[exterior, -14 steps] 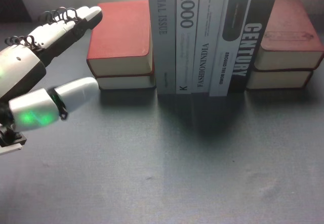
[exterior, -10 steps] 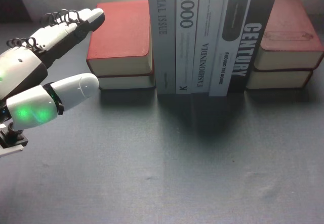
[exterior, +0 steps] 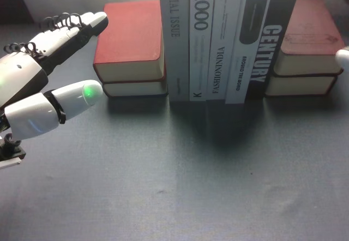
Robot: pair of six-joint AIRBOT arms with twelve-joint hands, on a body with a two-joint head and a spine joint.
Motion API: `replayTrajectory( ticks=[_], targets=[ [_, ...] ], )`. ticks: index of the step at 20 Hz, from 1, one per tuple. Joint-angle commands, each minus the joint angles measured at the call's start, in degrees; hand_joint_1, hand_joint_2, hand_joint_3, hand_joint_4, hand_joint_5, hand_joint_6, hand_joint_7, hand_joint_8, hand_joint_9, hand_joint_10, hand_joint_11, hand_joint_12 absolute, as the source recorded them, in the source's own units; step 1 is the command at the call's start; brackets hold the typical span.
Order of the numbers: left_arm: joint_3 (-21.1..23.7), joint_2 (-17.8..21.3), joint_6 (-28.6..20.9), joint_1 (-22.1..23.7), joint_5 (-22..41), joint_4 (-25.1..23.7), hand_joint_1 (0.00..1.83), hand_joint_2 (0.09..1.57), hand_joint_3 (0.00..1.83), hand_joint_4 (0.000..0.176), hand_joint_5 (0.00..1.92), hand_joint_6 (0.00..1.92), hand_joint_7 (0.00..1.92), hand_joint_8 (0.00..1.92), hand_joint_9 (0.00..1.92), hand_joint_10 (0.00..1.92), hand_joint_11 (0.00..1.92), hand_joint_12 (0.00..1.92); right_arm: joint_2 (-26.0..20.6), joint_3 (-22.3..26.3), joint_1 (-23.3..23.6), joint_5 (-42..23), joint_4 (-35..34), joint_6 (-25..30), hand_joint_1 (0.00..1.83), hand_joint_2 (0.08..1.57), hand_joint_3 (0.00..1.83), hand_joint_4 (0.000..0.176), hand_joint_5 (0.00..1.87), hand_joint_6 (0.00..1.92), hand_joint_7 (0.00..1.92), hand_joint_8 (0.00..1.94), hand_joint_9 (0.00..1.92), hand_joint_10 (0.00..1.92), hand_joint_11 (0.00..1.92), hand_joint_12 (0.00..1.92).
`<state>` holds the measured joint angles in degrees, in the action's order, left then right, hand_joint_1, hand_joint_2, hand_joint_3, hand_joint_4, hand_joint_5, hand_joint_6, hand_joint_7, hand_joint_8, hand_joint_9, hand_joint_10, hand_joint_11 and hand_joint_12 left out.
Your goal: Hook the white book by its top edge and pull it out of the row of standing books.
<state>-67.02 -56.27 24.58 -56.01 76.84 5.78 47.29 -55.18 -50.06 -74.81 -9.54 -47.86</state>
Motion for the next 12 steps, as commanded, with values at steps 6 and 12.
replayTrajectory(
  ticks=[6, 12],
  targets=[
    [-0.24, -0.05, -0.31, -0.39, 7.28, 1.48, 0.00, 1.37, 0.01, 0.101, 0.00, 0.00, 0.00, 0.00, 0.00, 0.00, 0.00, 0.00, 3.55, -4.98, 11.29, 2.97, 2.12, -1.03, 0.19, 1.45, 0.00, 0.000, 0.11, 0.08, 0.00, 0.00, 0.00, 0.00, 0.00, 0.00],
    [-0.44, -0.25, -0.30, -0.47, 7.47, 1.92, 0.00, 1.37, 0.00, 0.092, 0.00, 0.00, 0.00, 0.00, 0.00, 0.00, 0.00, 0.00, 7.44, -8.39, 16.76, 9.24, 1.86, -3.13, 0.24, 1.42, 0.00, 0.000, 0.10, 0.08, 0.00, 0.00, 0.00, 0.00, 0.00, 0.00]
  ],
)
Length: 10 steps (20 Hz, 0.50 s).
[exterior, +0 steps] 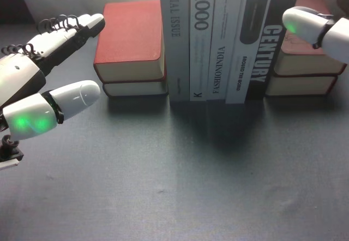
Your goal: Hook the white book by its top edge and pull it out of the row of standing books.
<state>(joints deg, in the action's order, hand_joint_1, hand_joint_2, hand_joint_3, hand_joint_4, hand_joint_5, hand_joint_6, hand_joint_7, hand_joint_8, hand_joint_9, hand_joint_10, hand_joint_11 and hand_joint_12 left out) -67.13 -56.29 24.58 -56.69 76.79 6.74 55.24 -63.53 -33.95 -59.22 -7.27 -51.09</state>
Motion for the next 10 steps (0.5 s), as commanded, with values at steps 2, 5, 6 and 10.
replayTrajectory(
  ticks=[2, 5, 6, 10],
  targets=[
    [-0.42, -0.30, -0.30, 0.20, 7.67, 1.04, 0.00, 1.38, 0.01, 0.079, 0.00, 0.00, 0.00, 0.00, 0.00, 0.00, 0.00, 0.00, 0.56, -0.95, 1.34, -5.17, -0.51, 0.11, 0.22, 1.42, 0.00, 0.000, 0.10, 0.08, 0.00, 0.00, 0.00, 0.00, 0.00, 0.00],
    [-0.52, -0.38, -0.31, 0.21, 7.94, 1.19, 0.03, 1.39, 0.00, 0.041, 0.00, 0.00, 0.00, 0.00, 0.00, 0.00, 0.00, 0.00, 1.83, -2.12, 2.21, -3.04, -0.50, 0.11, 0.18, 1.42, 0.00, 0.001, 0.11, 0.08, 0.00, 0.00, 0.00, 0.00, 0.00, 0.00],
    [-0.53, -0.40, -0.31, 0.22, 8.01, 1.26, 0.04, 1.39, 0.00, 0.027, 0.00, 0.00, 0.00, 0.00, 0.00, 0.00, 0.00, 0.00, 1.93, -2.21, 2.20, -2.64, -0.50, 0.11, 0.17, 1.42, 0.00, 0.000, 0.22, 0.12, 0.00, 0.00, 0.00, 0.00, 0.00, 0.00],
    [-0.07, -0.19, -0.33, -0.77, 9.56, 2.56, 0.00, 1.39, 0.00, 0.108, 0.00, 0.00, 0.00, 0.00, 0.00, 0.00, 0.00, 0.00, 1.78, -1.53, 2.19, -2.29, -0.44, 0.11, 0.29, 1.44, 0.00, 0.000, 0.61, 0.66, 0.20, 0.01, 0.01, 0.02, 0.00, 0.00]
  ],
)
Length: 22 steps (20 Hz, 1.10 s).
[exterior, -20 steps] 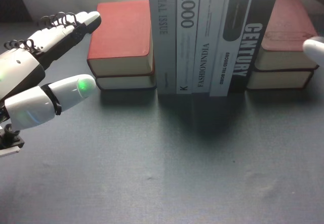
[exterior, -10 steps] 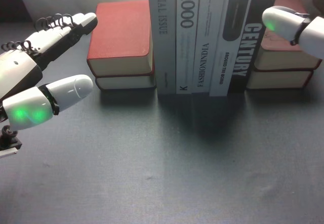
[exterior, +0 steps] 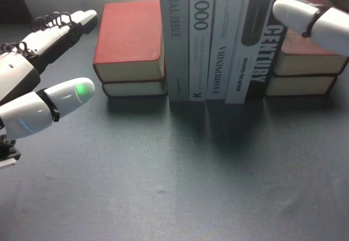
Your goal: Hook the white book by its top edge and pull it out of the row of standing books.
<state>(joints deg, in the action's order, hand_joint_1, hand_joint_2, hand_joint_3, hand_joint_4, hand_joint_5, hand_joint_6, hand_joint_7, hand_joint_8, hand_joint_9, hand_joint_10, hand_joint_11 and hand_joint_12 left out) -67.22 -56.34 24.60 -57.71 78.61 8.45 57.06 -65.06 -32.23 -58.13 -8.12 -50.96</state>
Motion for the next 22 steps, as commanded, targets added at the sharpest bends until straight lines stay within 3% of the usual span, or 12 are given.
replayTrajectory(
  ticks=[1, 4, 6, 8, 9, 13, 15, 16, 18, 20, 21, 22],
  targets=[
    [0.20, 0.05, -0.35, -0.04, 8.21, 1.19, 0.06, 1.40, 0.00, 0.170, 0.00, 0.00, 0.00, 0.00, 0.00, 0.00, 0.00, 0.00, -0.23, 0.69, 0.46, -3.79, 0.81, -0.01, 0.27, 1.43, 0.00, 0.000, 0.61, 0.78, 0.21, 0.00, 0.00, 0.00, 0.00, 0.00],
    [0.52, 0.36, -0.34, -0.31, 8.84, 1.51, 0.02, 1.41, 0.00, 0.172, 0.00, 0.00, 0.00, 0.00, 0.00, 0.00, 0.00, 0.00, -1.76, 3.28, -0.92, -7.00, 2.14, -0.01, 0.21, 1.44, 0.00, 0.000, 0.63, 0.77, 0.22, 0.00, 0.00, 0.00, 0.00, 0.00],
    [0.86, 0.76, -0.32, -0.41, 9.29, 1.79, 0.05, 1.42, 0.00, 0.149, 0.00, 0.00, 0.00, 0.00, 0.00, 0.00, 0.00, 0.00, -3.63, 5.66, -3.40, -10.43, 3.31, 0.28, 0.10, 1.46, 0.01, 0.000, 0.59, 0.85, 0.20, 0.00, 0.00, 0.00, 0.00, 0.00],
    [1.16, 1.17, -0.31, -0.69, 9.90, 2.17, 0.13, 1.42, 0.00, 0.065, 0.00, 0.00, 0.00, 0.00, 0.00, 0.00, 0.00, 0.00, -4.79, 7.10, -6.19, -13.69, 4.34, 2.14, 0.05, 1.50, 0.01, 0.000, 0.59, 0.85, 0.23, 0.01, 0.02, 0.03, 0.00, 0.09],
    [1.30, 1.37, -0.30, -0.95, 10.15, 2.44, 0.14, 1.42, 0.00, 0.043, 0.00, 0.00, 0.00, 0.00, 0.00, 0.00, 0.00, 0.00, -5.17, 7.68, -7.85, -14.91, 4.94, 3.27, 0.03, 1.50, 0.00, 0.000, 0.59, 0.82, 0.24, 0.01, 0.02, 0.04, 0.00, 0.08],
    [1.47, 1.45, -0.30, -2.03, 10.81, 3.66, 0.14, 1.41, 0.00, 0.068, 0.00, 0.00, 0.00, 0.00, 0.00, 0.00, 0.00, 0.00, -6.63, 9.90, -13.76, -18.79, 6.58, 6.31, 0.00, 1.45, 0.00, 0.000, 0.59, 0.76, 0.27, 0.00, 0.04, 0.07, 0.00, 0.00],
    [1.51, 1.52, -0.30, -2.13, 11.07, 3.79, 0.15, 1.41, 0.00, 0.095, 0.00, 0.00, 0.00, 0.00, 0.00, 0.00, 0.00, 0.00, -7.21, 10.94, -18.05, -20.61, 6.89, 8.57, 0.00, 1.48, 0.00, 0.000, 0.60, 0.73, 0.31, 0.00, 0.09, 0.08, 0.00, 0.13],
    [1.50, 1.52, -0.30, -2.16, 11.17, 3.83, 0.15, 1.41, 0.00, 0.115, 0.00, 0.00, 0.00, 0.00, 0.00, 0.00, 0.00, 0.00, -7.24, 11.16, -20.35, -22.00, 6.81, 10.08, 0.00, 1.48, 0.00, 0.000, 0.59, 0.78, 0.31, 0.01, 0.13, 0.08, 0.00, 0.64],
    [1.59, 1.53, -0.29, -2.24, 11.27, 3.96, 0.16, 1.41, 0.00, 0.079, 0.00, 0.00, 0.00, 0.00, 0.00, 0.00, 0.00, 0.00, -7.24, 12.04, -24.19, -23.92, 6.59, 12.75, 0.00, 1.47, 0.00, 0.000, 0.64, 0.86, 0.37, 0.02, 0.19, 0.11, 0.00, 1.13],
    [1.65, 1.48, -0.29, -2.40, 11.40, 4.18, 0.16, 1.41, 0.00, 0.084, 0.00, 0.00, 0.00, 0.00, 0.00, 0.00, 0.00, 0.00, -7.24, 12.90, -27.01, -24.61, 6.45, 14.02, 0.00, 1.49, 0.00, 0.000, 0.68, 0.88, 0.43, 0.04, 0.26, 0.15, 0.00, 1.32],
    [1.65, 1.46, -0.29, -2.46, 11.40, 4.33, 0.09, 1.41, 0.00, 0.102, 0.00, 0.00, 0.00, 0.00, 0.00, 0.00, 0.00, 0.00, -7.15, 13.00, -28.46, -24.92, 6.41, 15.55, 0.00, 1.47, 0.00, 0.000, 0.70, 1.00, 0.62, 0.06, 0.25, 0.67, 0.00, 1.65],
    [1.62, 1.41, -0.29, -2.48, 11.40, 4.46, 0.09, 1.41, 0.00, 0.102, 0.00, 0.00, 0.00, 0.00, 0.00, 0.00, 0.00, 0.00, -6.92, 13.02, -29.63, -25.05, 6.42, 16.65, 0.00, 1.47, 0.00, 0.000, 0.70, 1.00, 0.62, 0.06, 0.25, 0.67, 0.00, 1.65]
  ],
)
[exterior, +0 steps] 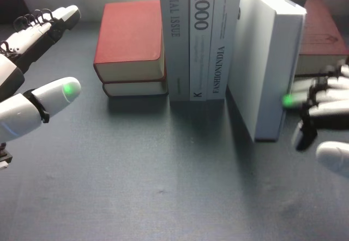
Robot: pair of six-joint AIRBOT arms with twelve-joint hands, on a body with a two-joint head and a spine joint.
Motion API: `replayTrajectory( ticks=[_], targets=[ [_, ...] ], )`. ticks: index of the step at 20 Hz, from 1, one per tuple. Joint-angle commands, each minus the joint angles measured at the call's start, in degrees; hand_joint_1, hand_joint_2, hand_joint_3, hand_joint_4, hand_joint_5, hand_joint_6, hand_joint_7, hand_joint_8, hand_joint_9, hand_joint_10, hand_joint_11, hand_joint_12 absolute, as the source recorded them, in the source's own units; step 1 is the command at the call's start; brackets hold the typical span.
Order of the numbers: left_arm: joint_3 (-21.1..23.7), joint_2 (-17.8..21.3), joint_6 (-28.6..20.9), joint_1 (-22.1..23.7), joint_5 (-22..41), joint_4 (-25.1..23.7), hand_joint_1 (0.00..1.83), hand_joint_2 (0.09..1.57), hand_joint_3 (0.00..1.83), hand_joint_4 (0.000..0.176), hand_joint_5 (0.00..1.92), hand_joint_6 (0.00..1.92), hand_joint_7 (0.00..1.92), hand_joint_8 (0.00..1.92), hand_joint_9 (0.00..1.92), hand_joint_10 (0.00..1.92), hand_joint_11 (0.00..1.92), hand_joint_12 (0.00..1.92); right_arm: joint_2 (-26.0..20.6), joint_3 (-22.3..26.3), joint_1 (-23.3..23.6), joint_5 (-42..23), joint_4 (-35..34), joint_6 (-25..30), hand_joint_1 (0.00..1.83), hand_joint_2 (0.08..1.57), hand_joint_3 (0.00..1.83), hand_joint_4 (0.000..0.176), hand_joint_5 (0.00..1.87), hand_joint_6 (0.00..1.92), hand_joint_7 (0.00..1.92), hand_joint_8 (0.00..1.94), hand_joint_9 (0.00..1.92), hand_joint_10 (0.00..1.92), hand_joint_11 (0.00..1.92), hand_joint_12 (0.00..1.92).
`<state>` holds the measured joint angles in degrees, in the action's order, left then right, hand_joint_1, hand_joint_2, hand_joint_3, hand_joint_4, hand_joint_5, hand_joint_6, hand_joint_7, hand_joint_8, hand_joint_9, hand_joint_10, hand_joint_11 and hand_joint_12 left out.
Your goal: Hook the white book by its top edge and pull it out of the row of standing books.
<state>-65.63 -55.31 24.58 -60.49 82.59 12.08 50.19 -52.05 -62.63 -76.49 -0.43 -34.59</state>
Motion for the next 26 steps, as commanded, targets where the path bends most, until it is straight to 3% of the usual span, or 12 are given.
replayTrajectory(
  ticks=[1, 5, 6, 9, 12, 16, 17, 18, 19, 20, 21, 26],
  targets=[
    [0.01, 0.33, -0.27, 0.30, 7.44, 0.89, 0.06, 1.41, 0.00, 0.104, 0.00, 0.00, 0.00, 0.00, 0.00, 0.00, 0.00, 0.00, 0.26, 0.02, -0.31, -6.88, -1.29, 1.39, 0.00, 1.49, 0.00, 0.000, 0.70, 1.02, 0.75, 0.11, 0.35, 0.84, 0.02, 1.75],
    [-0.02, 0.27, -0.27, 0.02, 7.46, 0.97, 0.10, 1.41, 0.00, 0.110, 0.00, 0.00, 0.00, 0.00, 0.00, 0.00, 0.00, 0.00, 0.68, 0.19, -1.31, -7.94, -1.93, 1.96, 0.00, 1.52, 0.01, 0.000, 0.41, 0.91, 0.95, 0.27, 0.74, 0.97, 0.43, 1.67],
    [-0.01, 0.28, -0.27, -0.11, 7.51, 1.02, 0.14, 1.41, 0.00, 0.106, 0.00, 0.00, 0.00, 0.00, 0.00, 0.00, 0.00, 0.00, 0.51, 0.33, -1.41, -9.17, -2.37, 1.95, 0.00, 1.56, 0.01, 0.000, 0.32, 0.97, 0.77, 0.61, 0.74, 1.16, 0.56, 1.73],
    [0.04, 0.23, -0.27, -0.14, 7.60, 1.04, 0.14, 1.41, 0.00, 0.103, 0.00, 0.00, 0.00, 0.00, 0.00, 0.00, 0.00, 0.00, -0.83, 1.45, -1.85, -12.25, -4.47, -0.12, 0.00, 1.57, 0.05, 0.000, 0.29, 1.02, 0.61, 0.90, 0.63, 1.33, 0.46, 1.89],
    [0.27, 0.26, -0.20, -0.32, 8.16, 1.04, 0.09, 1.41, 0.00, 0.082, 0.00, 0.00, 0.00, 0.00, 0.00, 0.00, 0.00, 0.00, -2.56, 2.05, -3.39, -15.64, -7.53, -2.13, 0.00, 1.57, 0.13, 0.000, 0.25, 1.12, 0.54, 1.04, 0.48, 1.24, 0.01, 1.83],
    [0.61, 0.29, 0.12, -0.35, 8.86, 1.03, 0.08, 1.36, 0.00, 0.098, 0.00, 0.00, 0.00, 0.00, 0.00, 0.00, 0.00, 0.00, -4.88, 2.93, -6.10, -21.09, -12.45, -4.89, 0.00, 1.57, 0.09, 0.000, 0.04, 0.63, 0.26, 0.30, 0.13, 0.78, 0.00, 1.50],
    [0.71, 0.32, 0.37, -0.38, 9.10, 1.07, 0.03, 1.31, 0.00, 0.146, 0.00, 0.00, 0.00, 0.00, 0.00, 0.00, 0.00, 0.00, -5.26, 3.12, -6.63, -22.30, -13.63, -5.46, 0.06, 1.57, 0.07, 0.000, 0.01, 0.29, 0.09, 0.13, 0.02, 0.60, 0.00, 1.34],
    [0.82, 0.38, 0.59, -0.40, 9.38, 1.11, 0.07, 1.27, 0.00, 0.170, 0.00, 0.00, 0.00, 0.00, 0.00, 0.00, 0.00, 0.00, -5.77, 3.43, -7.12, -23.42, -14.93, -6.48, 0.09, 1.55, 0.03, 0.000, 0.00, 0.06, 0.02, 0.03, 0.00, 0.18, 0.00, 1.04],
    [0.96, 0.58, 0.83, -0.40, 9.68, 1.13, 0.13, 1.27, 0.00, 0.175, 0.00, 0.00, 0.00, 0.00, 0.00, 0.00, 0.00, 0.00, -6.06, 3.56, -7.24, -24.17, -15.94, -7.26, 0.09, 1.52, 0.01, 0.000, 0.00, 0.01, 0.00, 0.00, 0.00, 0.04, 0.00, 0.48],
    [1.02, 0.70, 0.94, -0.40, 9.93, 1.20, 0.13, 1.27, 0.00, 0.175, 0.00, 0.00, 0.00, 0.00, 0.00, 0.00, 0.00, 0.00, -6.20, 3.55, -7.24, -24.37, -16.30, -7.65, 0.09, 1.52, 0.01, 0.000, 0.00, 0.01, 0.00, 0.00, 0.00, 0.04, 0.00, 0.48],
    [1.08, 0.80, 1.09, -0.41, 10.12, 1.25, 0.13, 1.22, 0.00, 0.176, 0.00, 0.00, 0.00, 0.00, 0.00, 0.00, 0.00, 0.00, -6.41, 3.54, -7.24, -24.45, -16.57, -8.06, 0.05, 1.45, 0.00, 0.000, 0.00, 0.00, 0.00, 0.00, 0.00, 0.00, 0.00, 0.02],
    [1.36, 1.35, 1.70, -0.46, 12.17, 1.49, 0.09, 1.22, 0.00, 0.176, 0.00, 0.00, 0.00, 0.00, 0.00, 0.00, 0.00, 0.00, -8.87, 3.36, -6.39, -24.47, -16.81, -9.96, 0.02, 1.45, 0.00, 0.000, 0.00, 0.00, 0.00, 0.00, 0.00, 0.00, 0.00, 0.00]
  ],
)
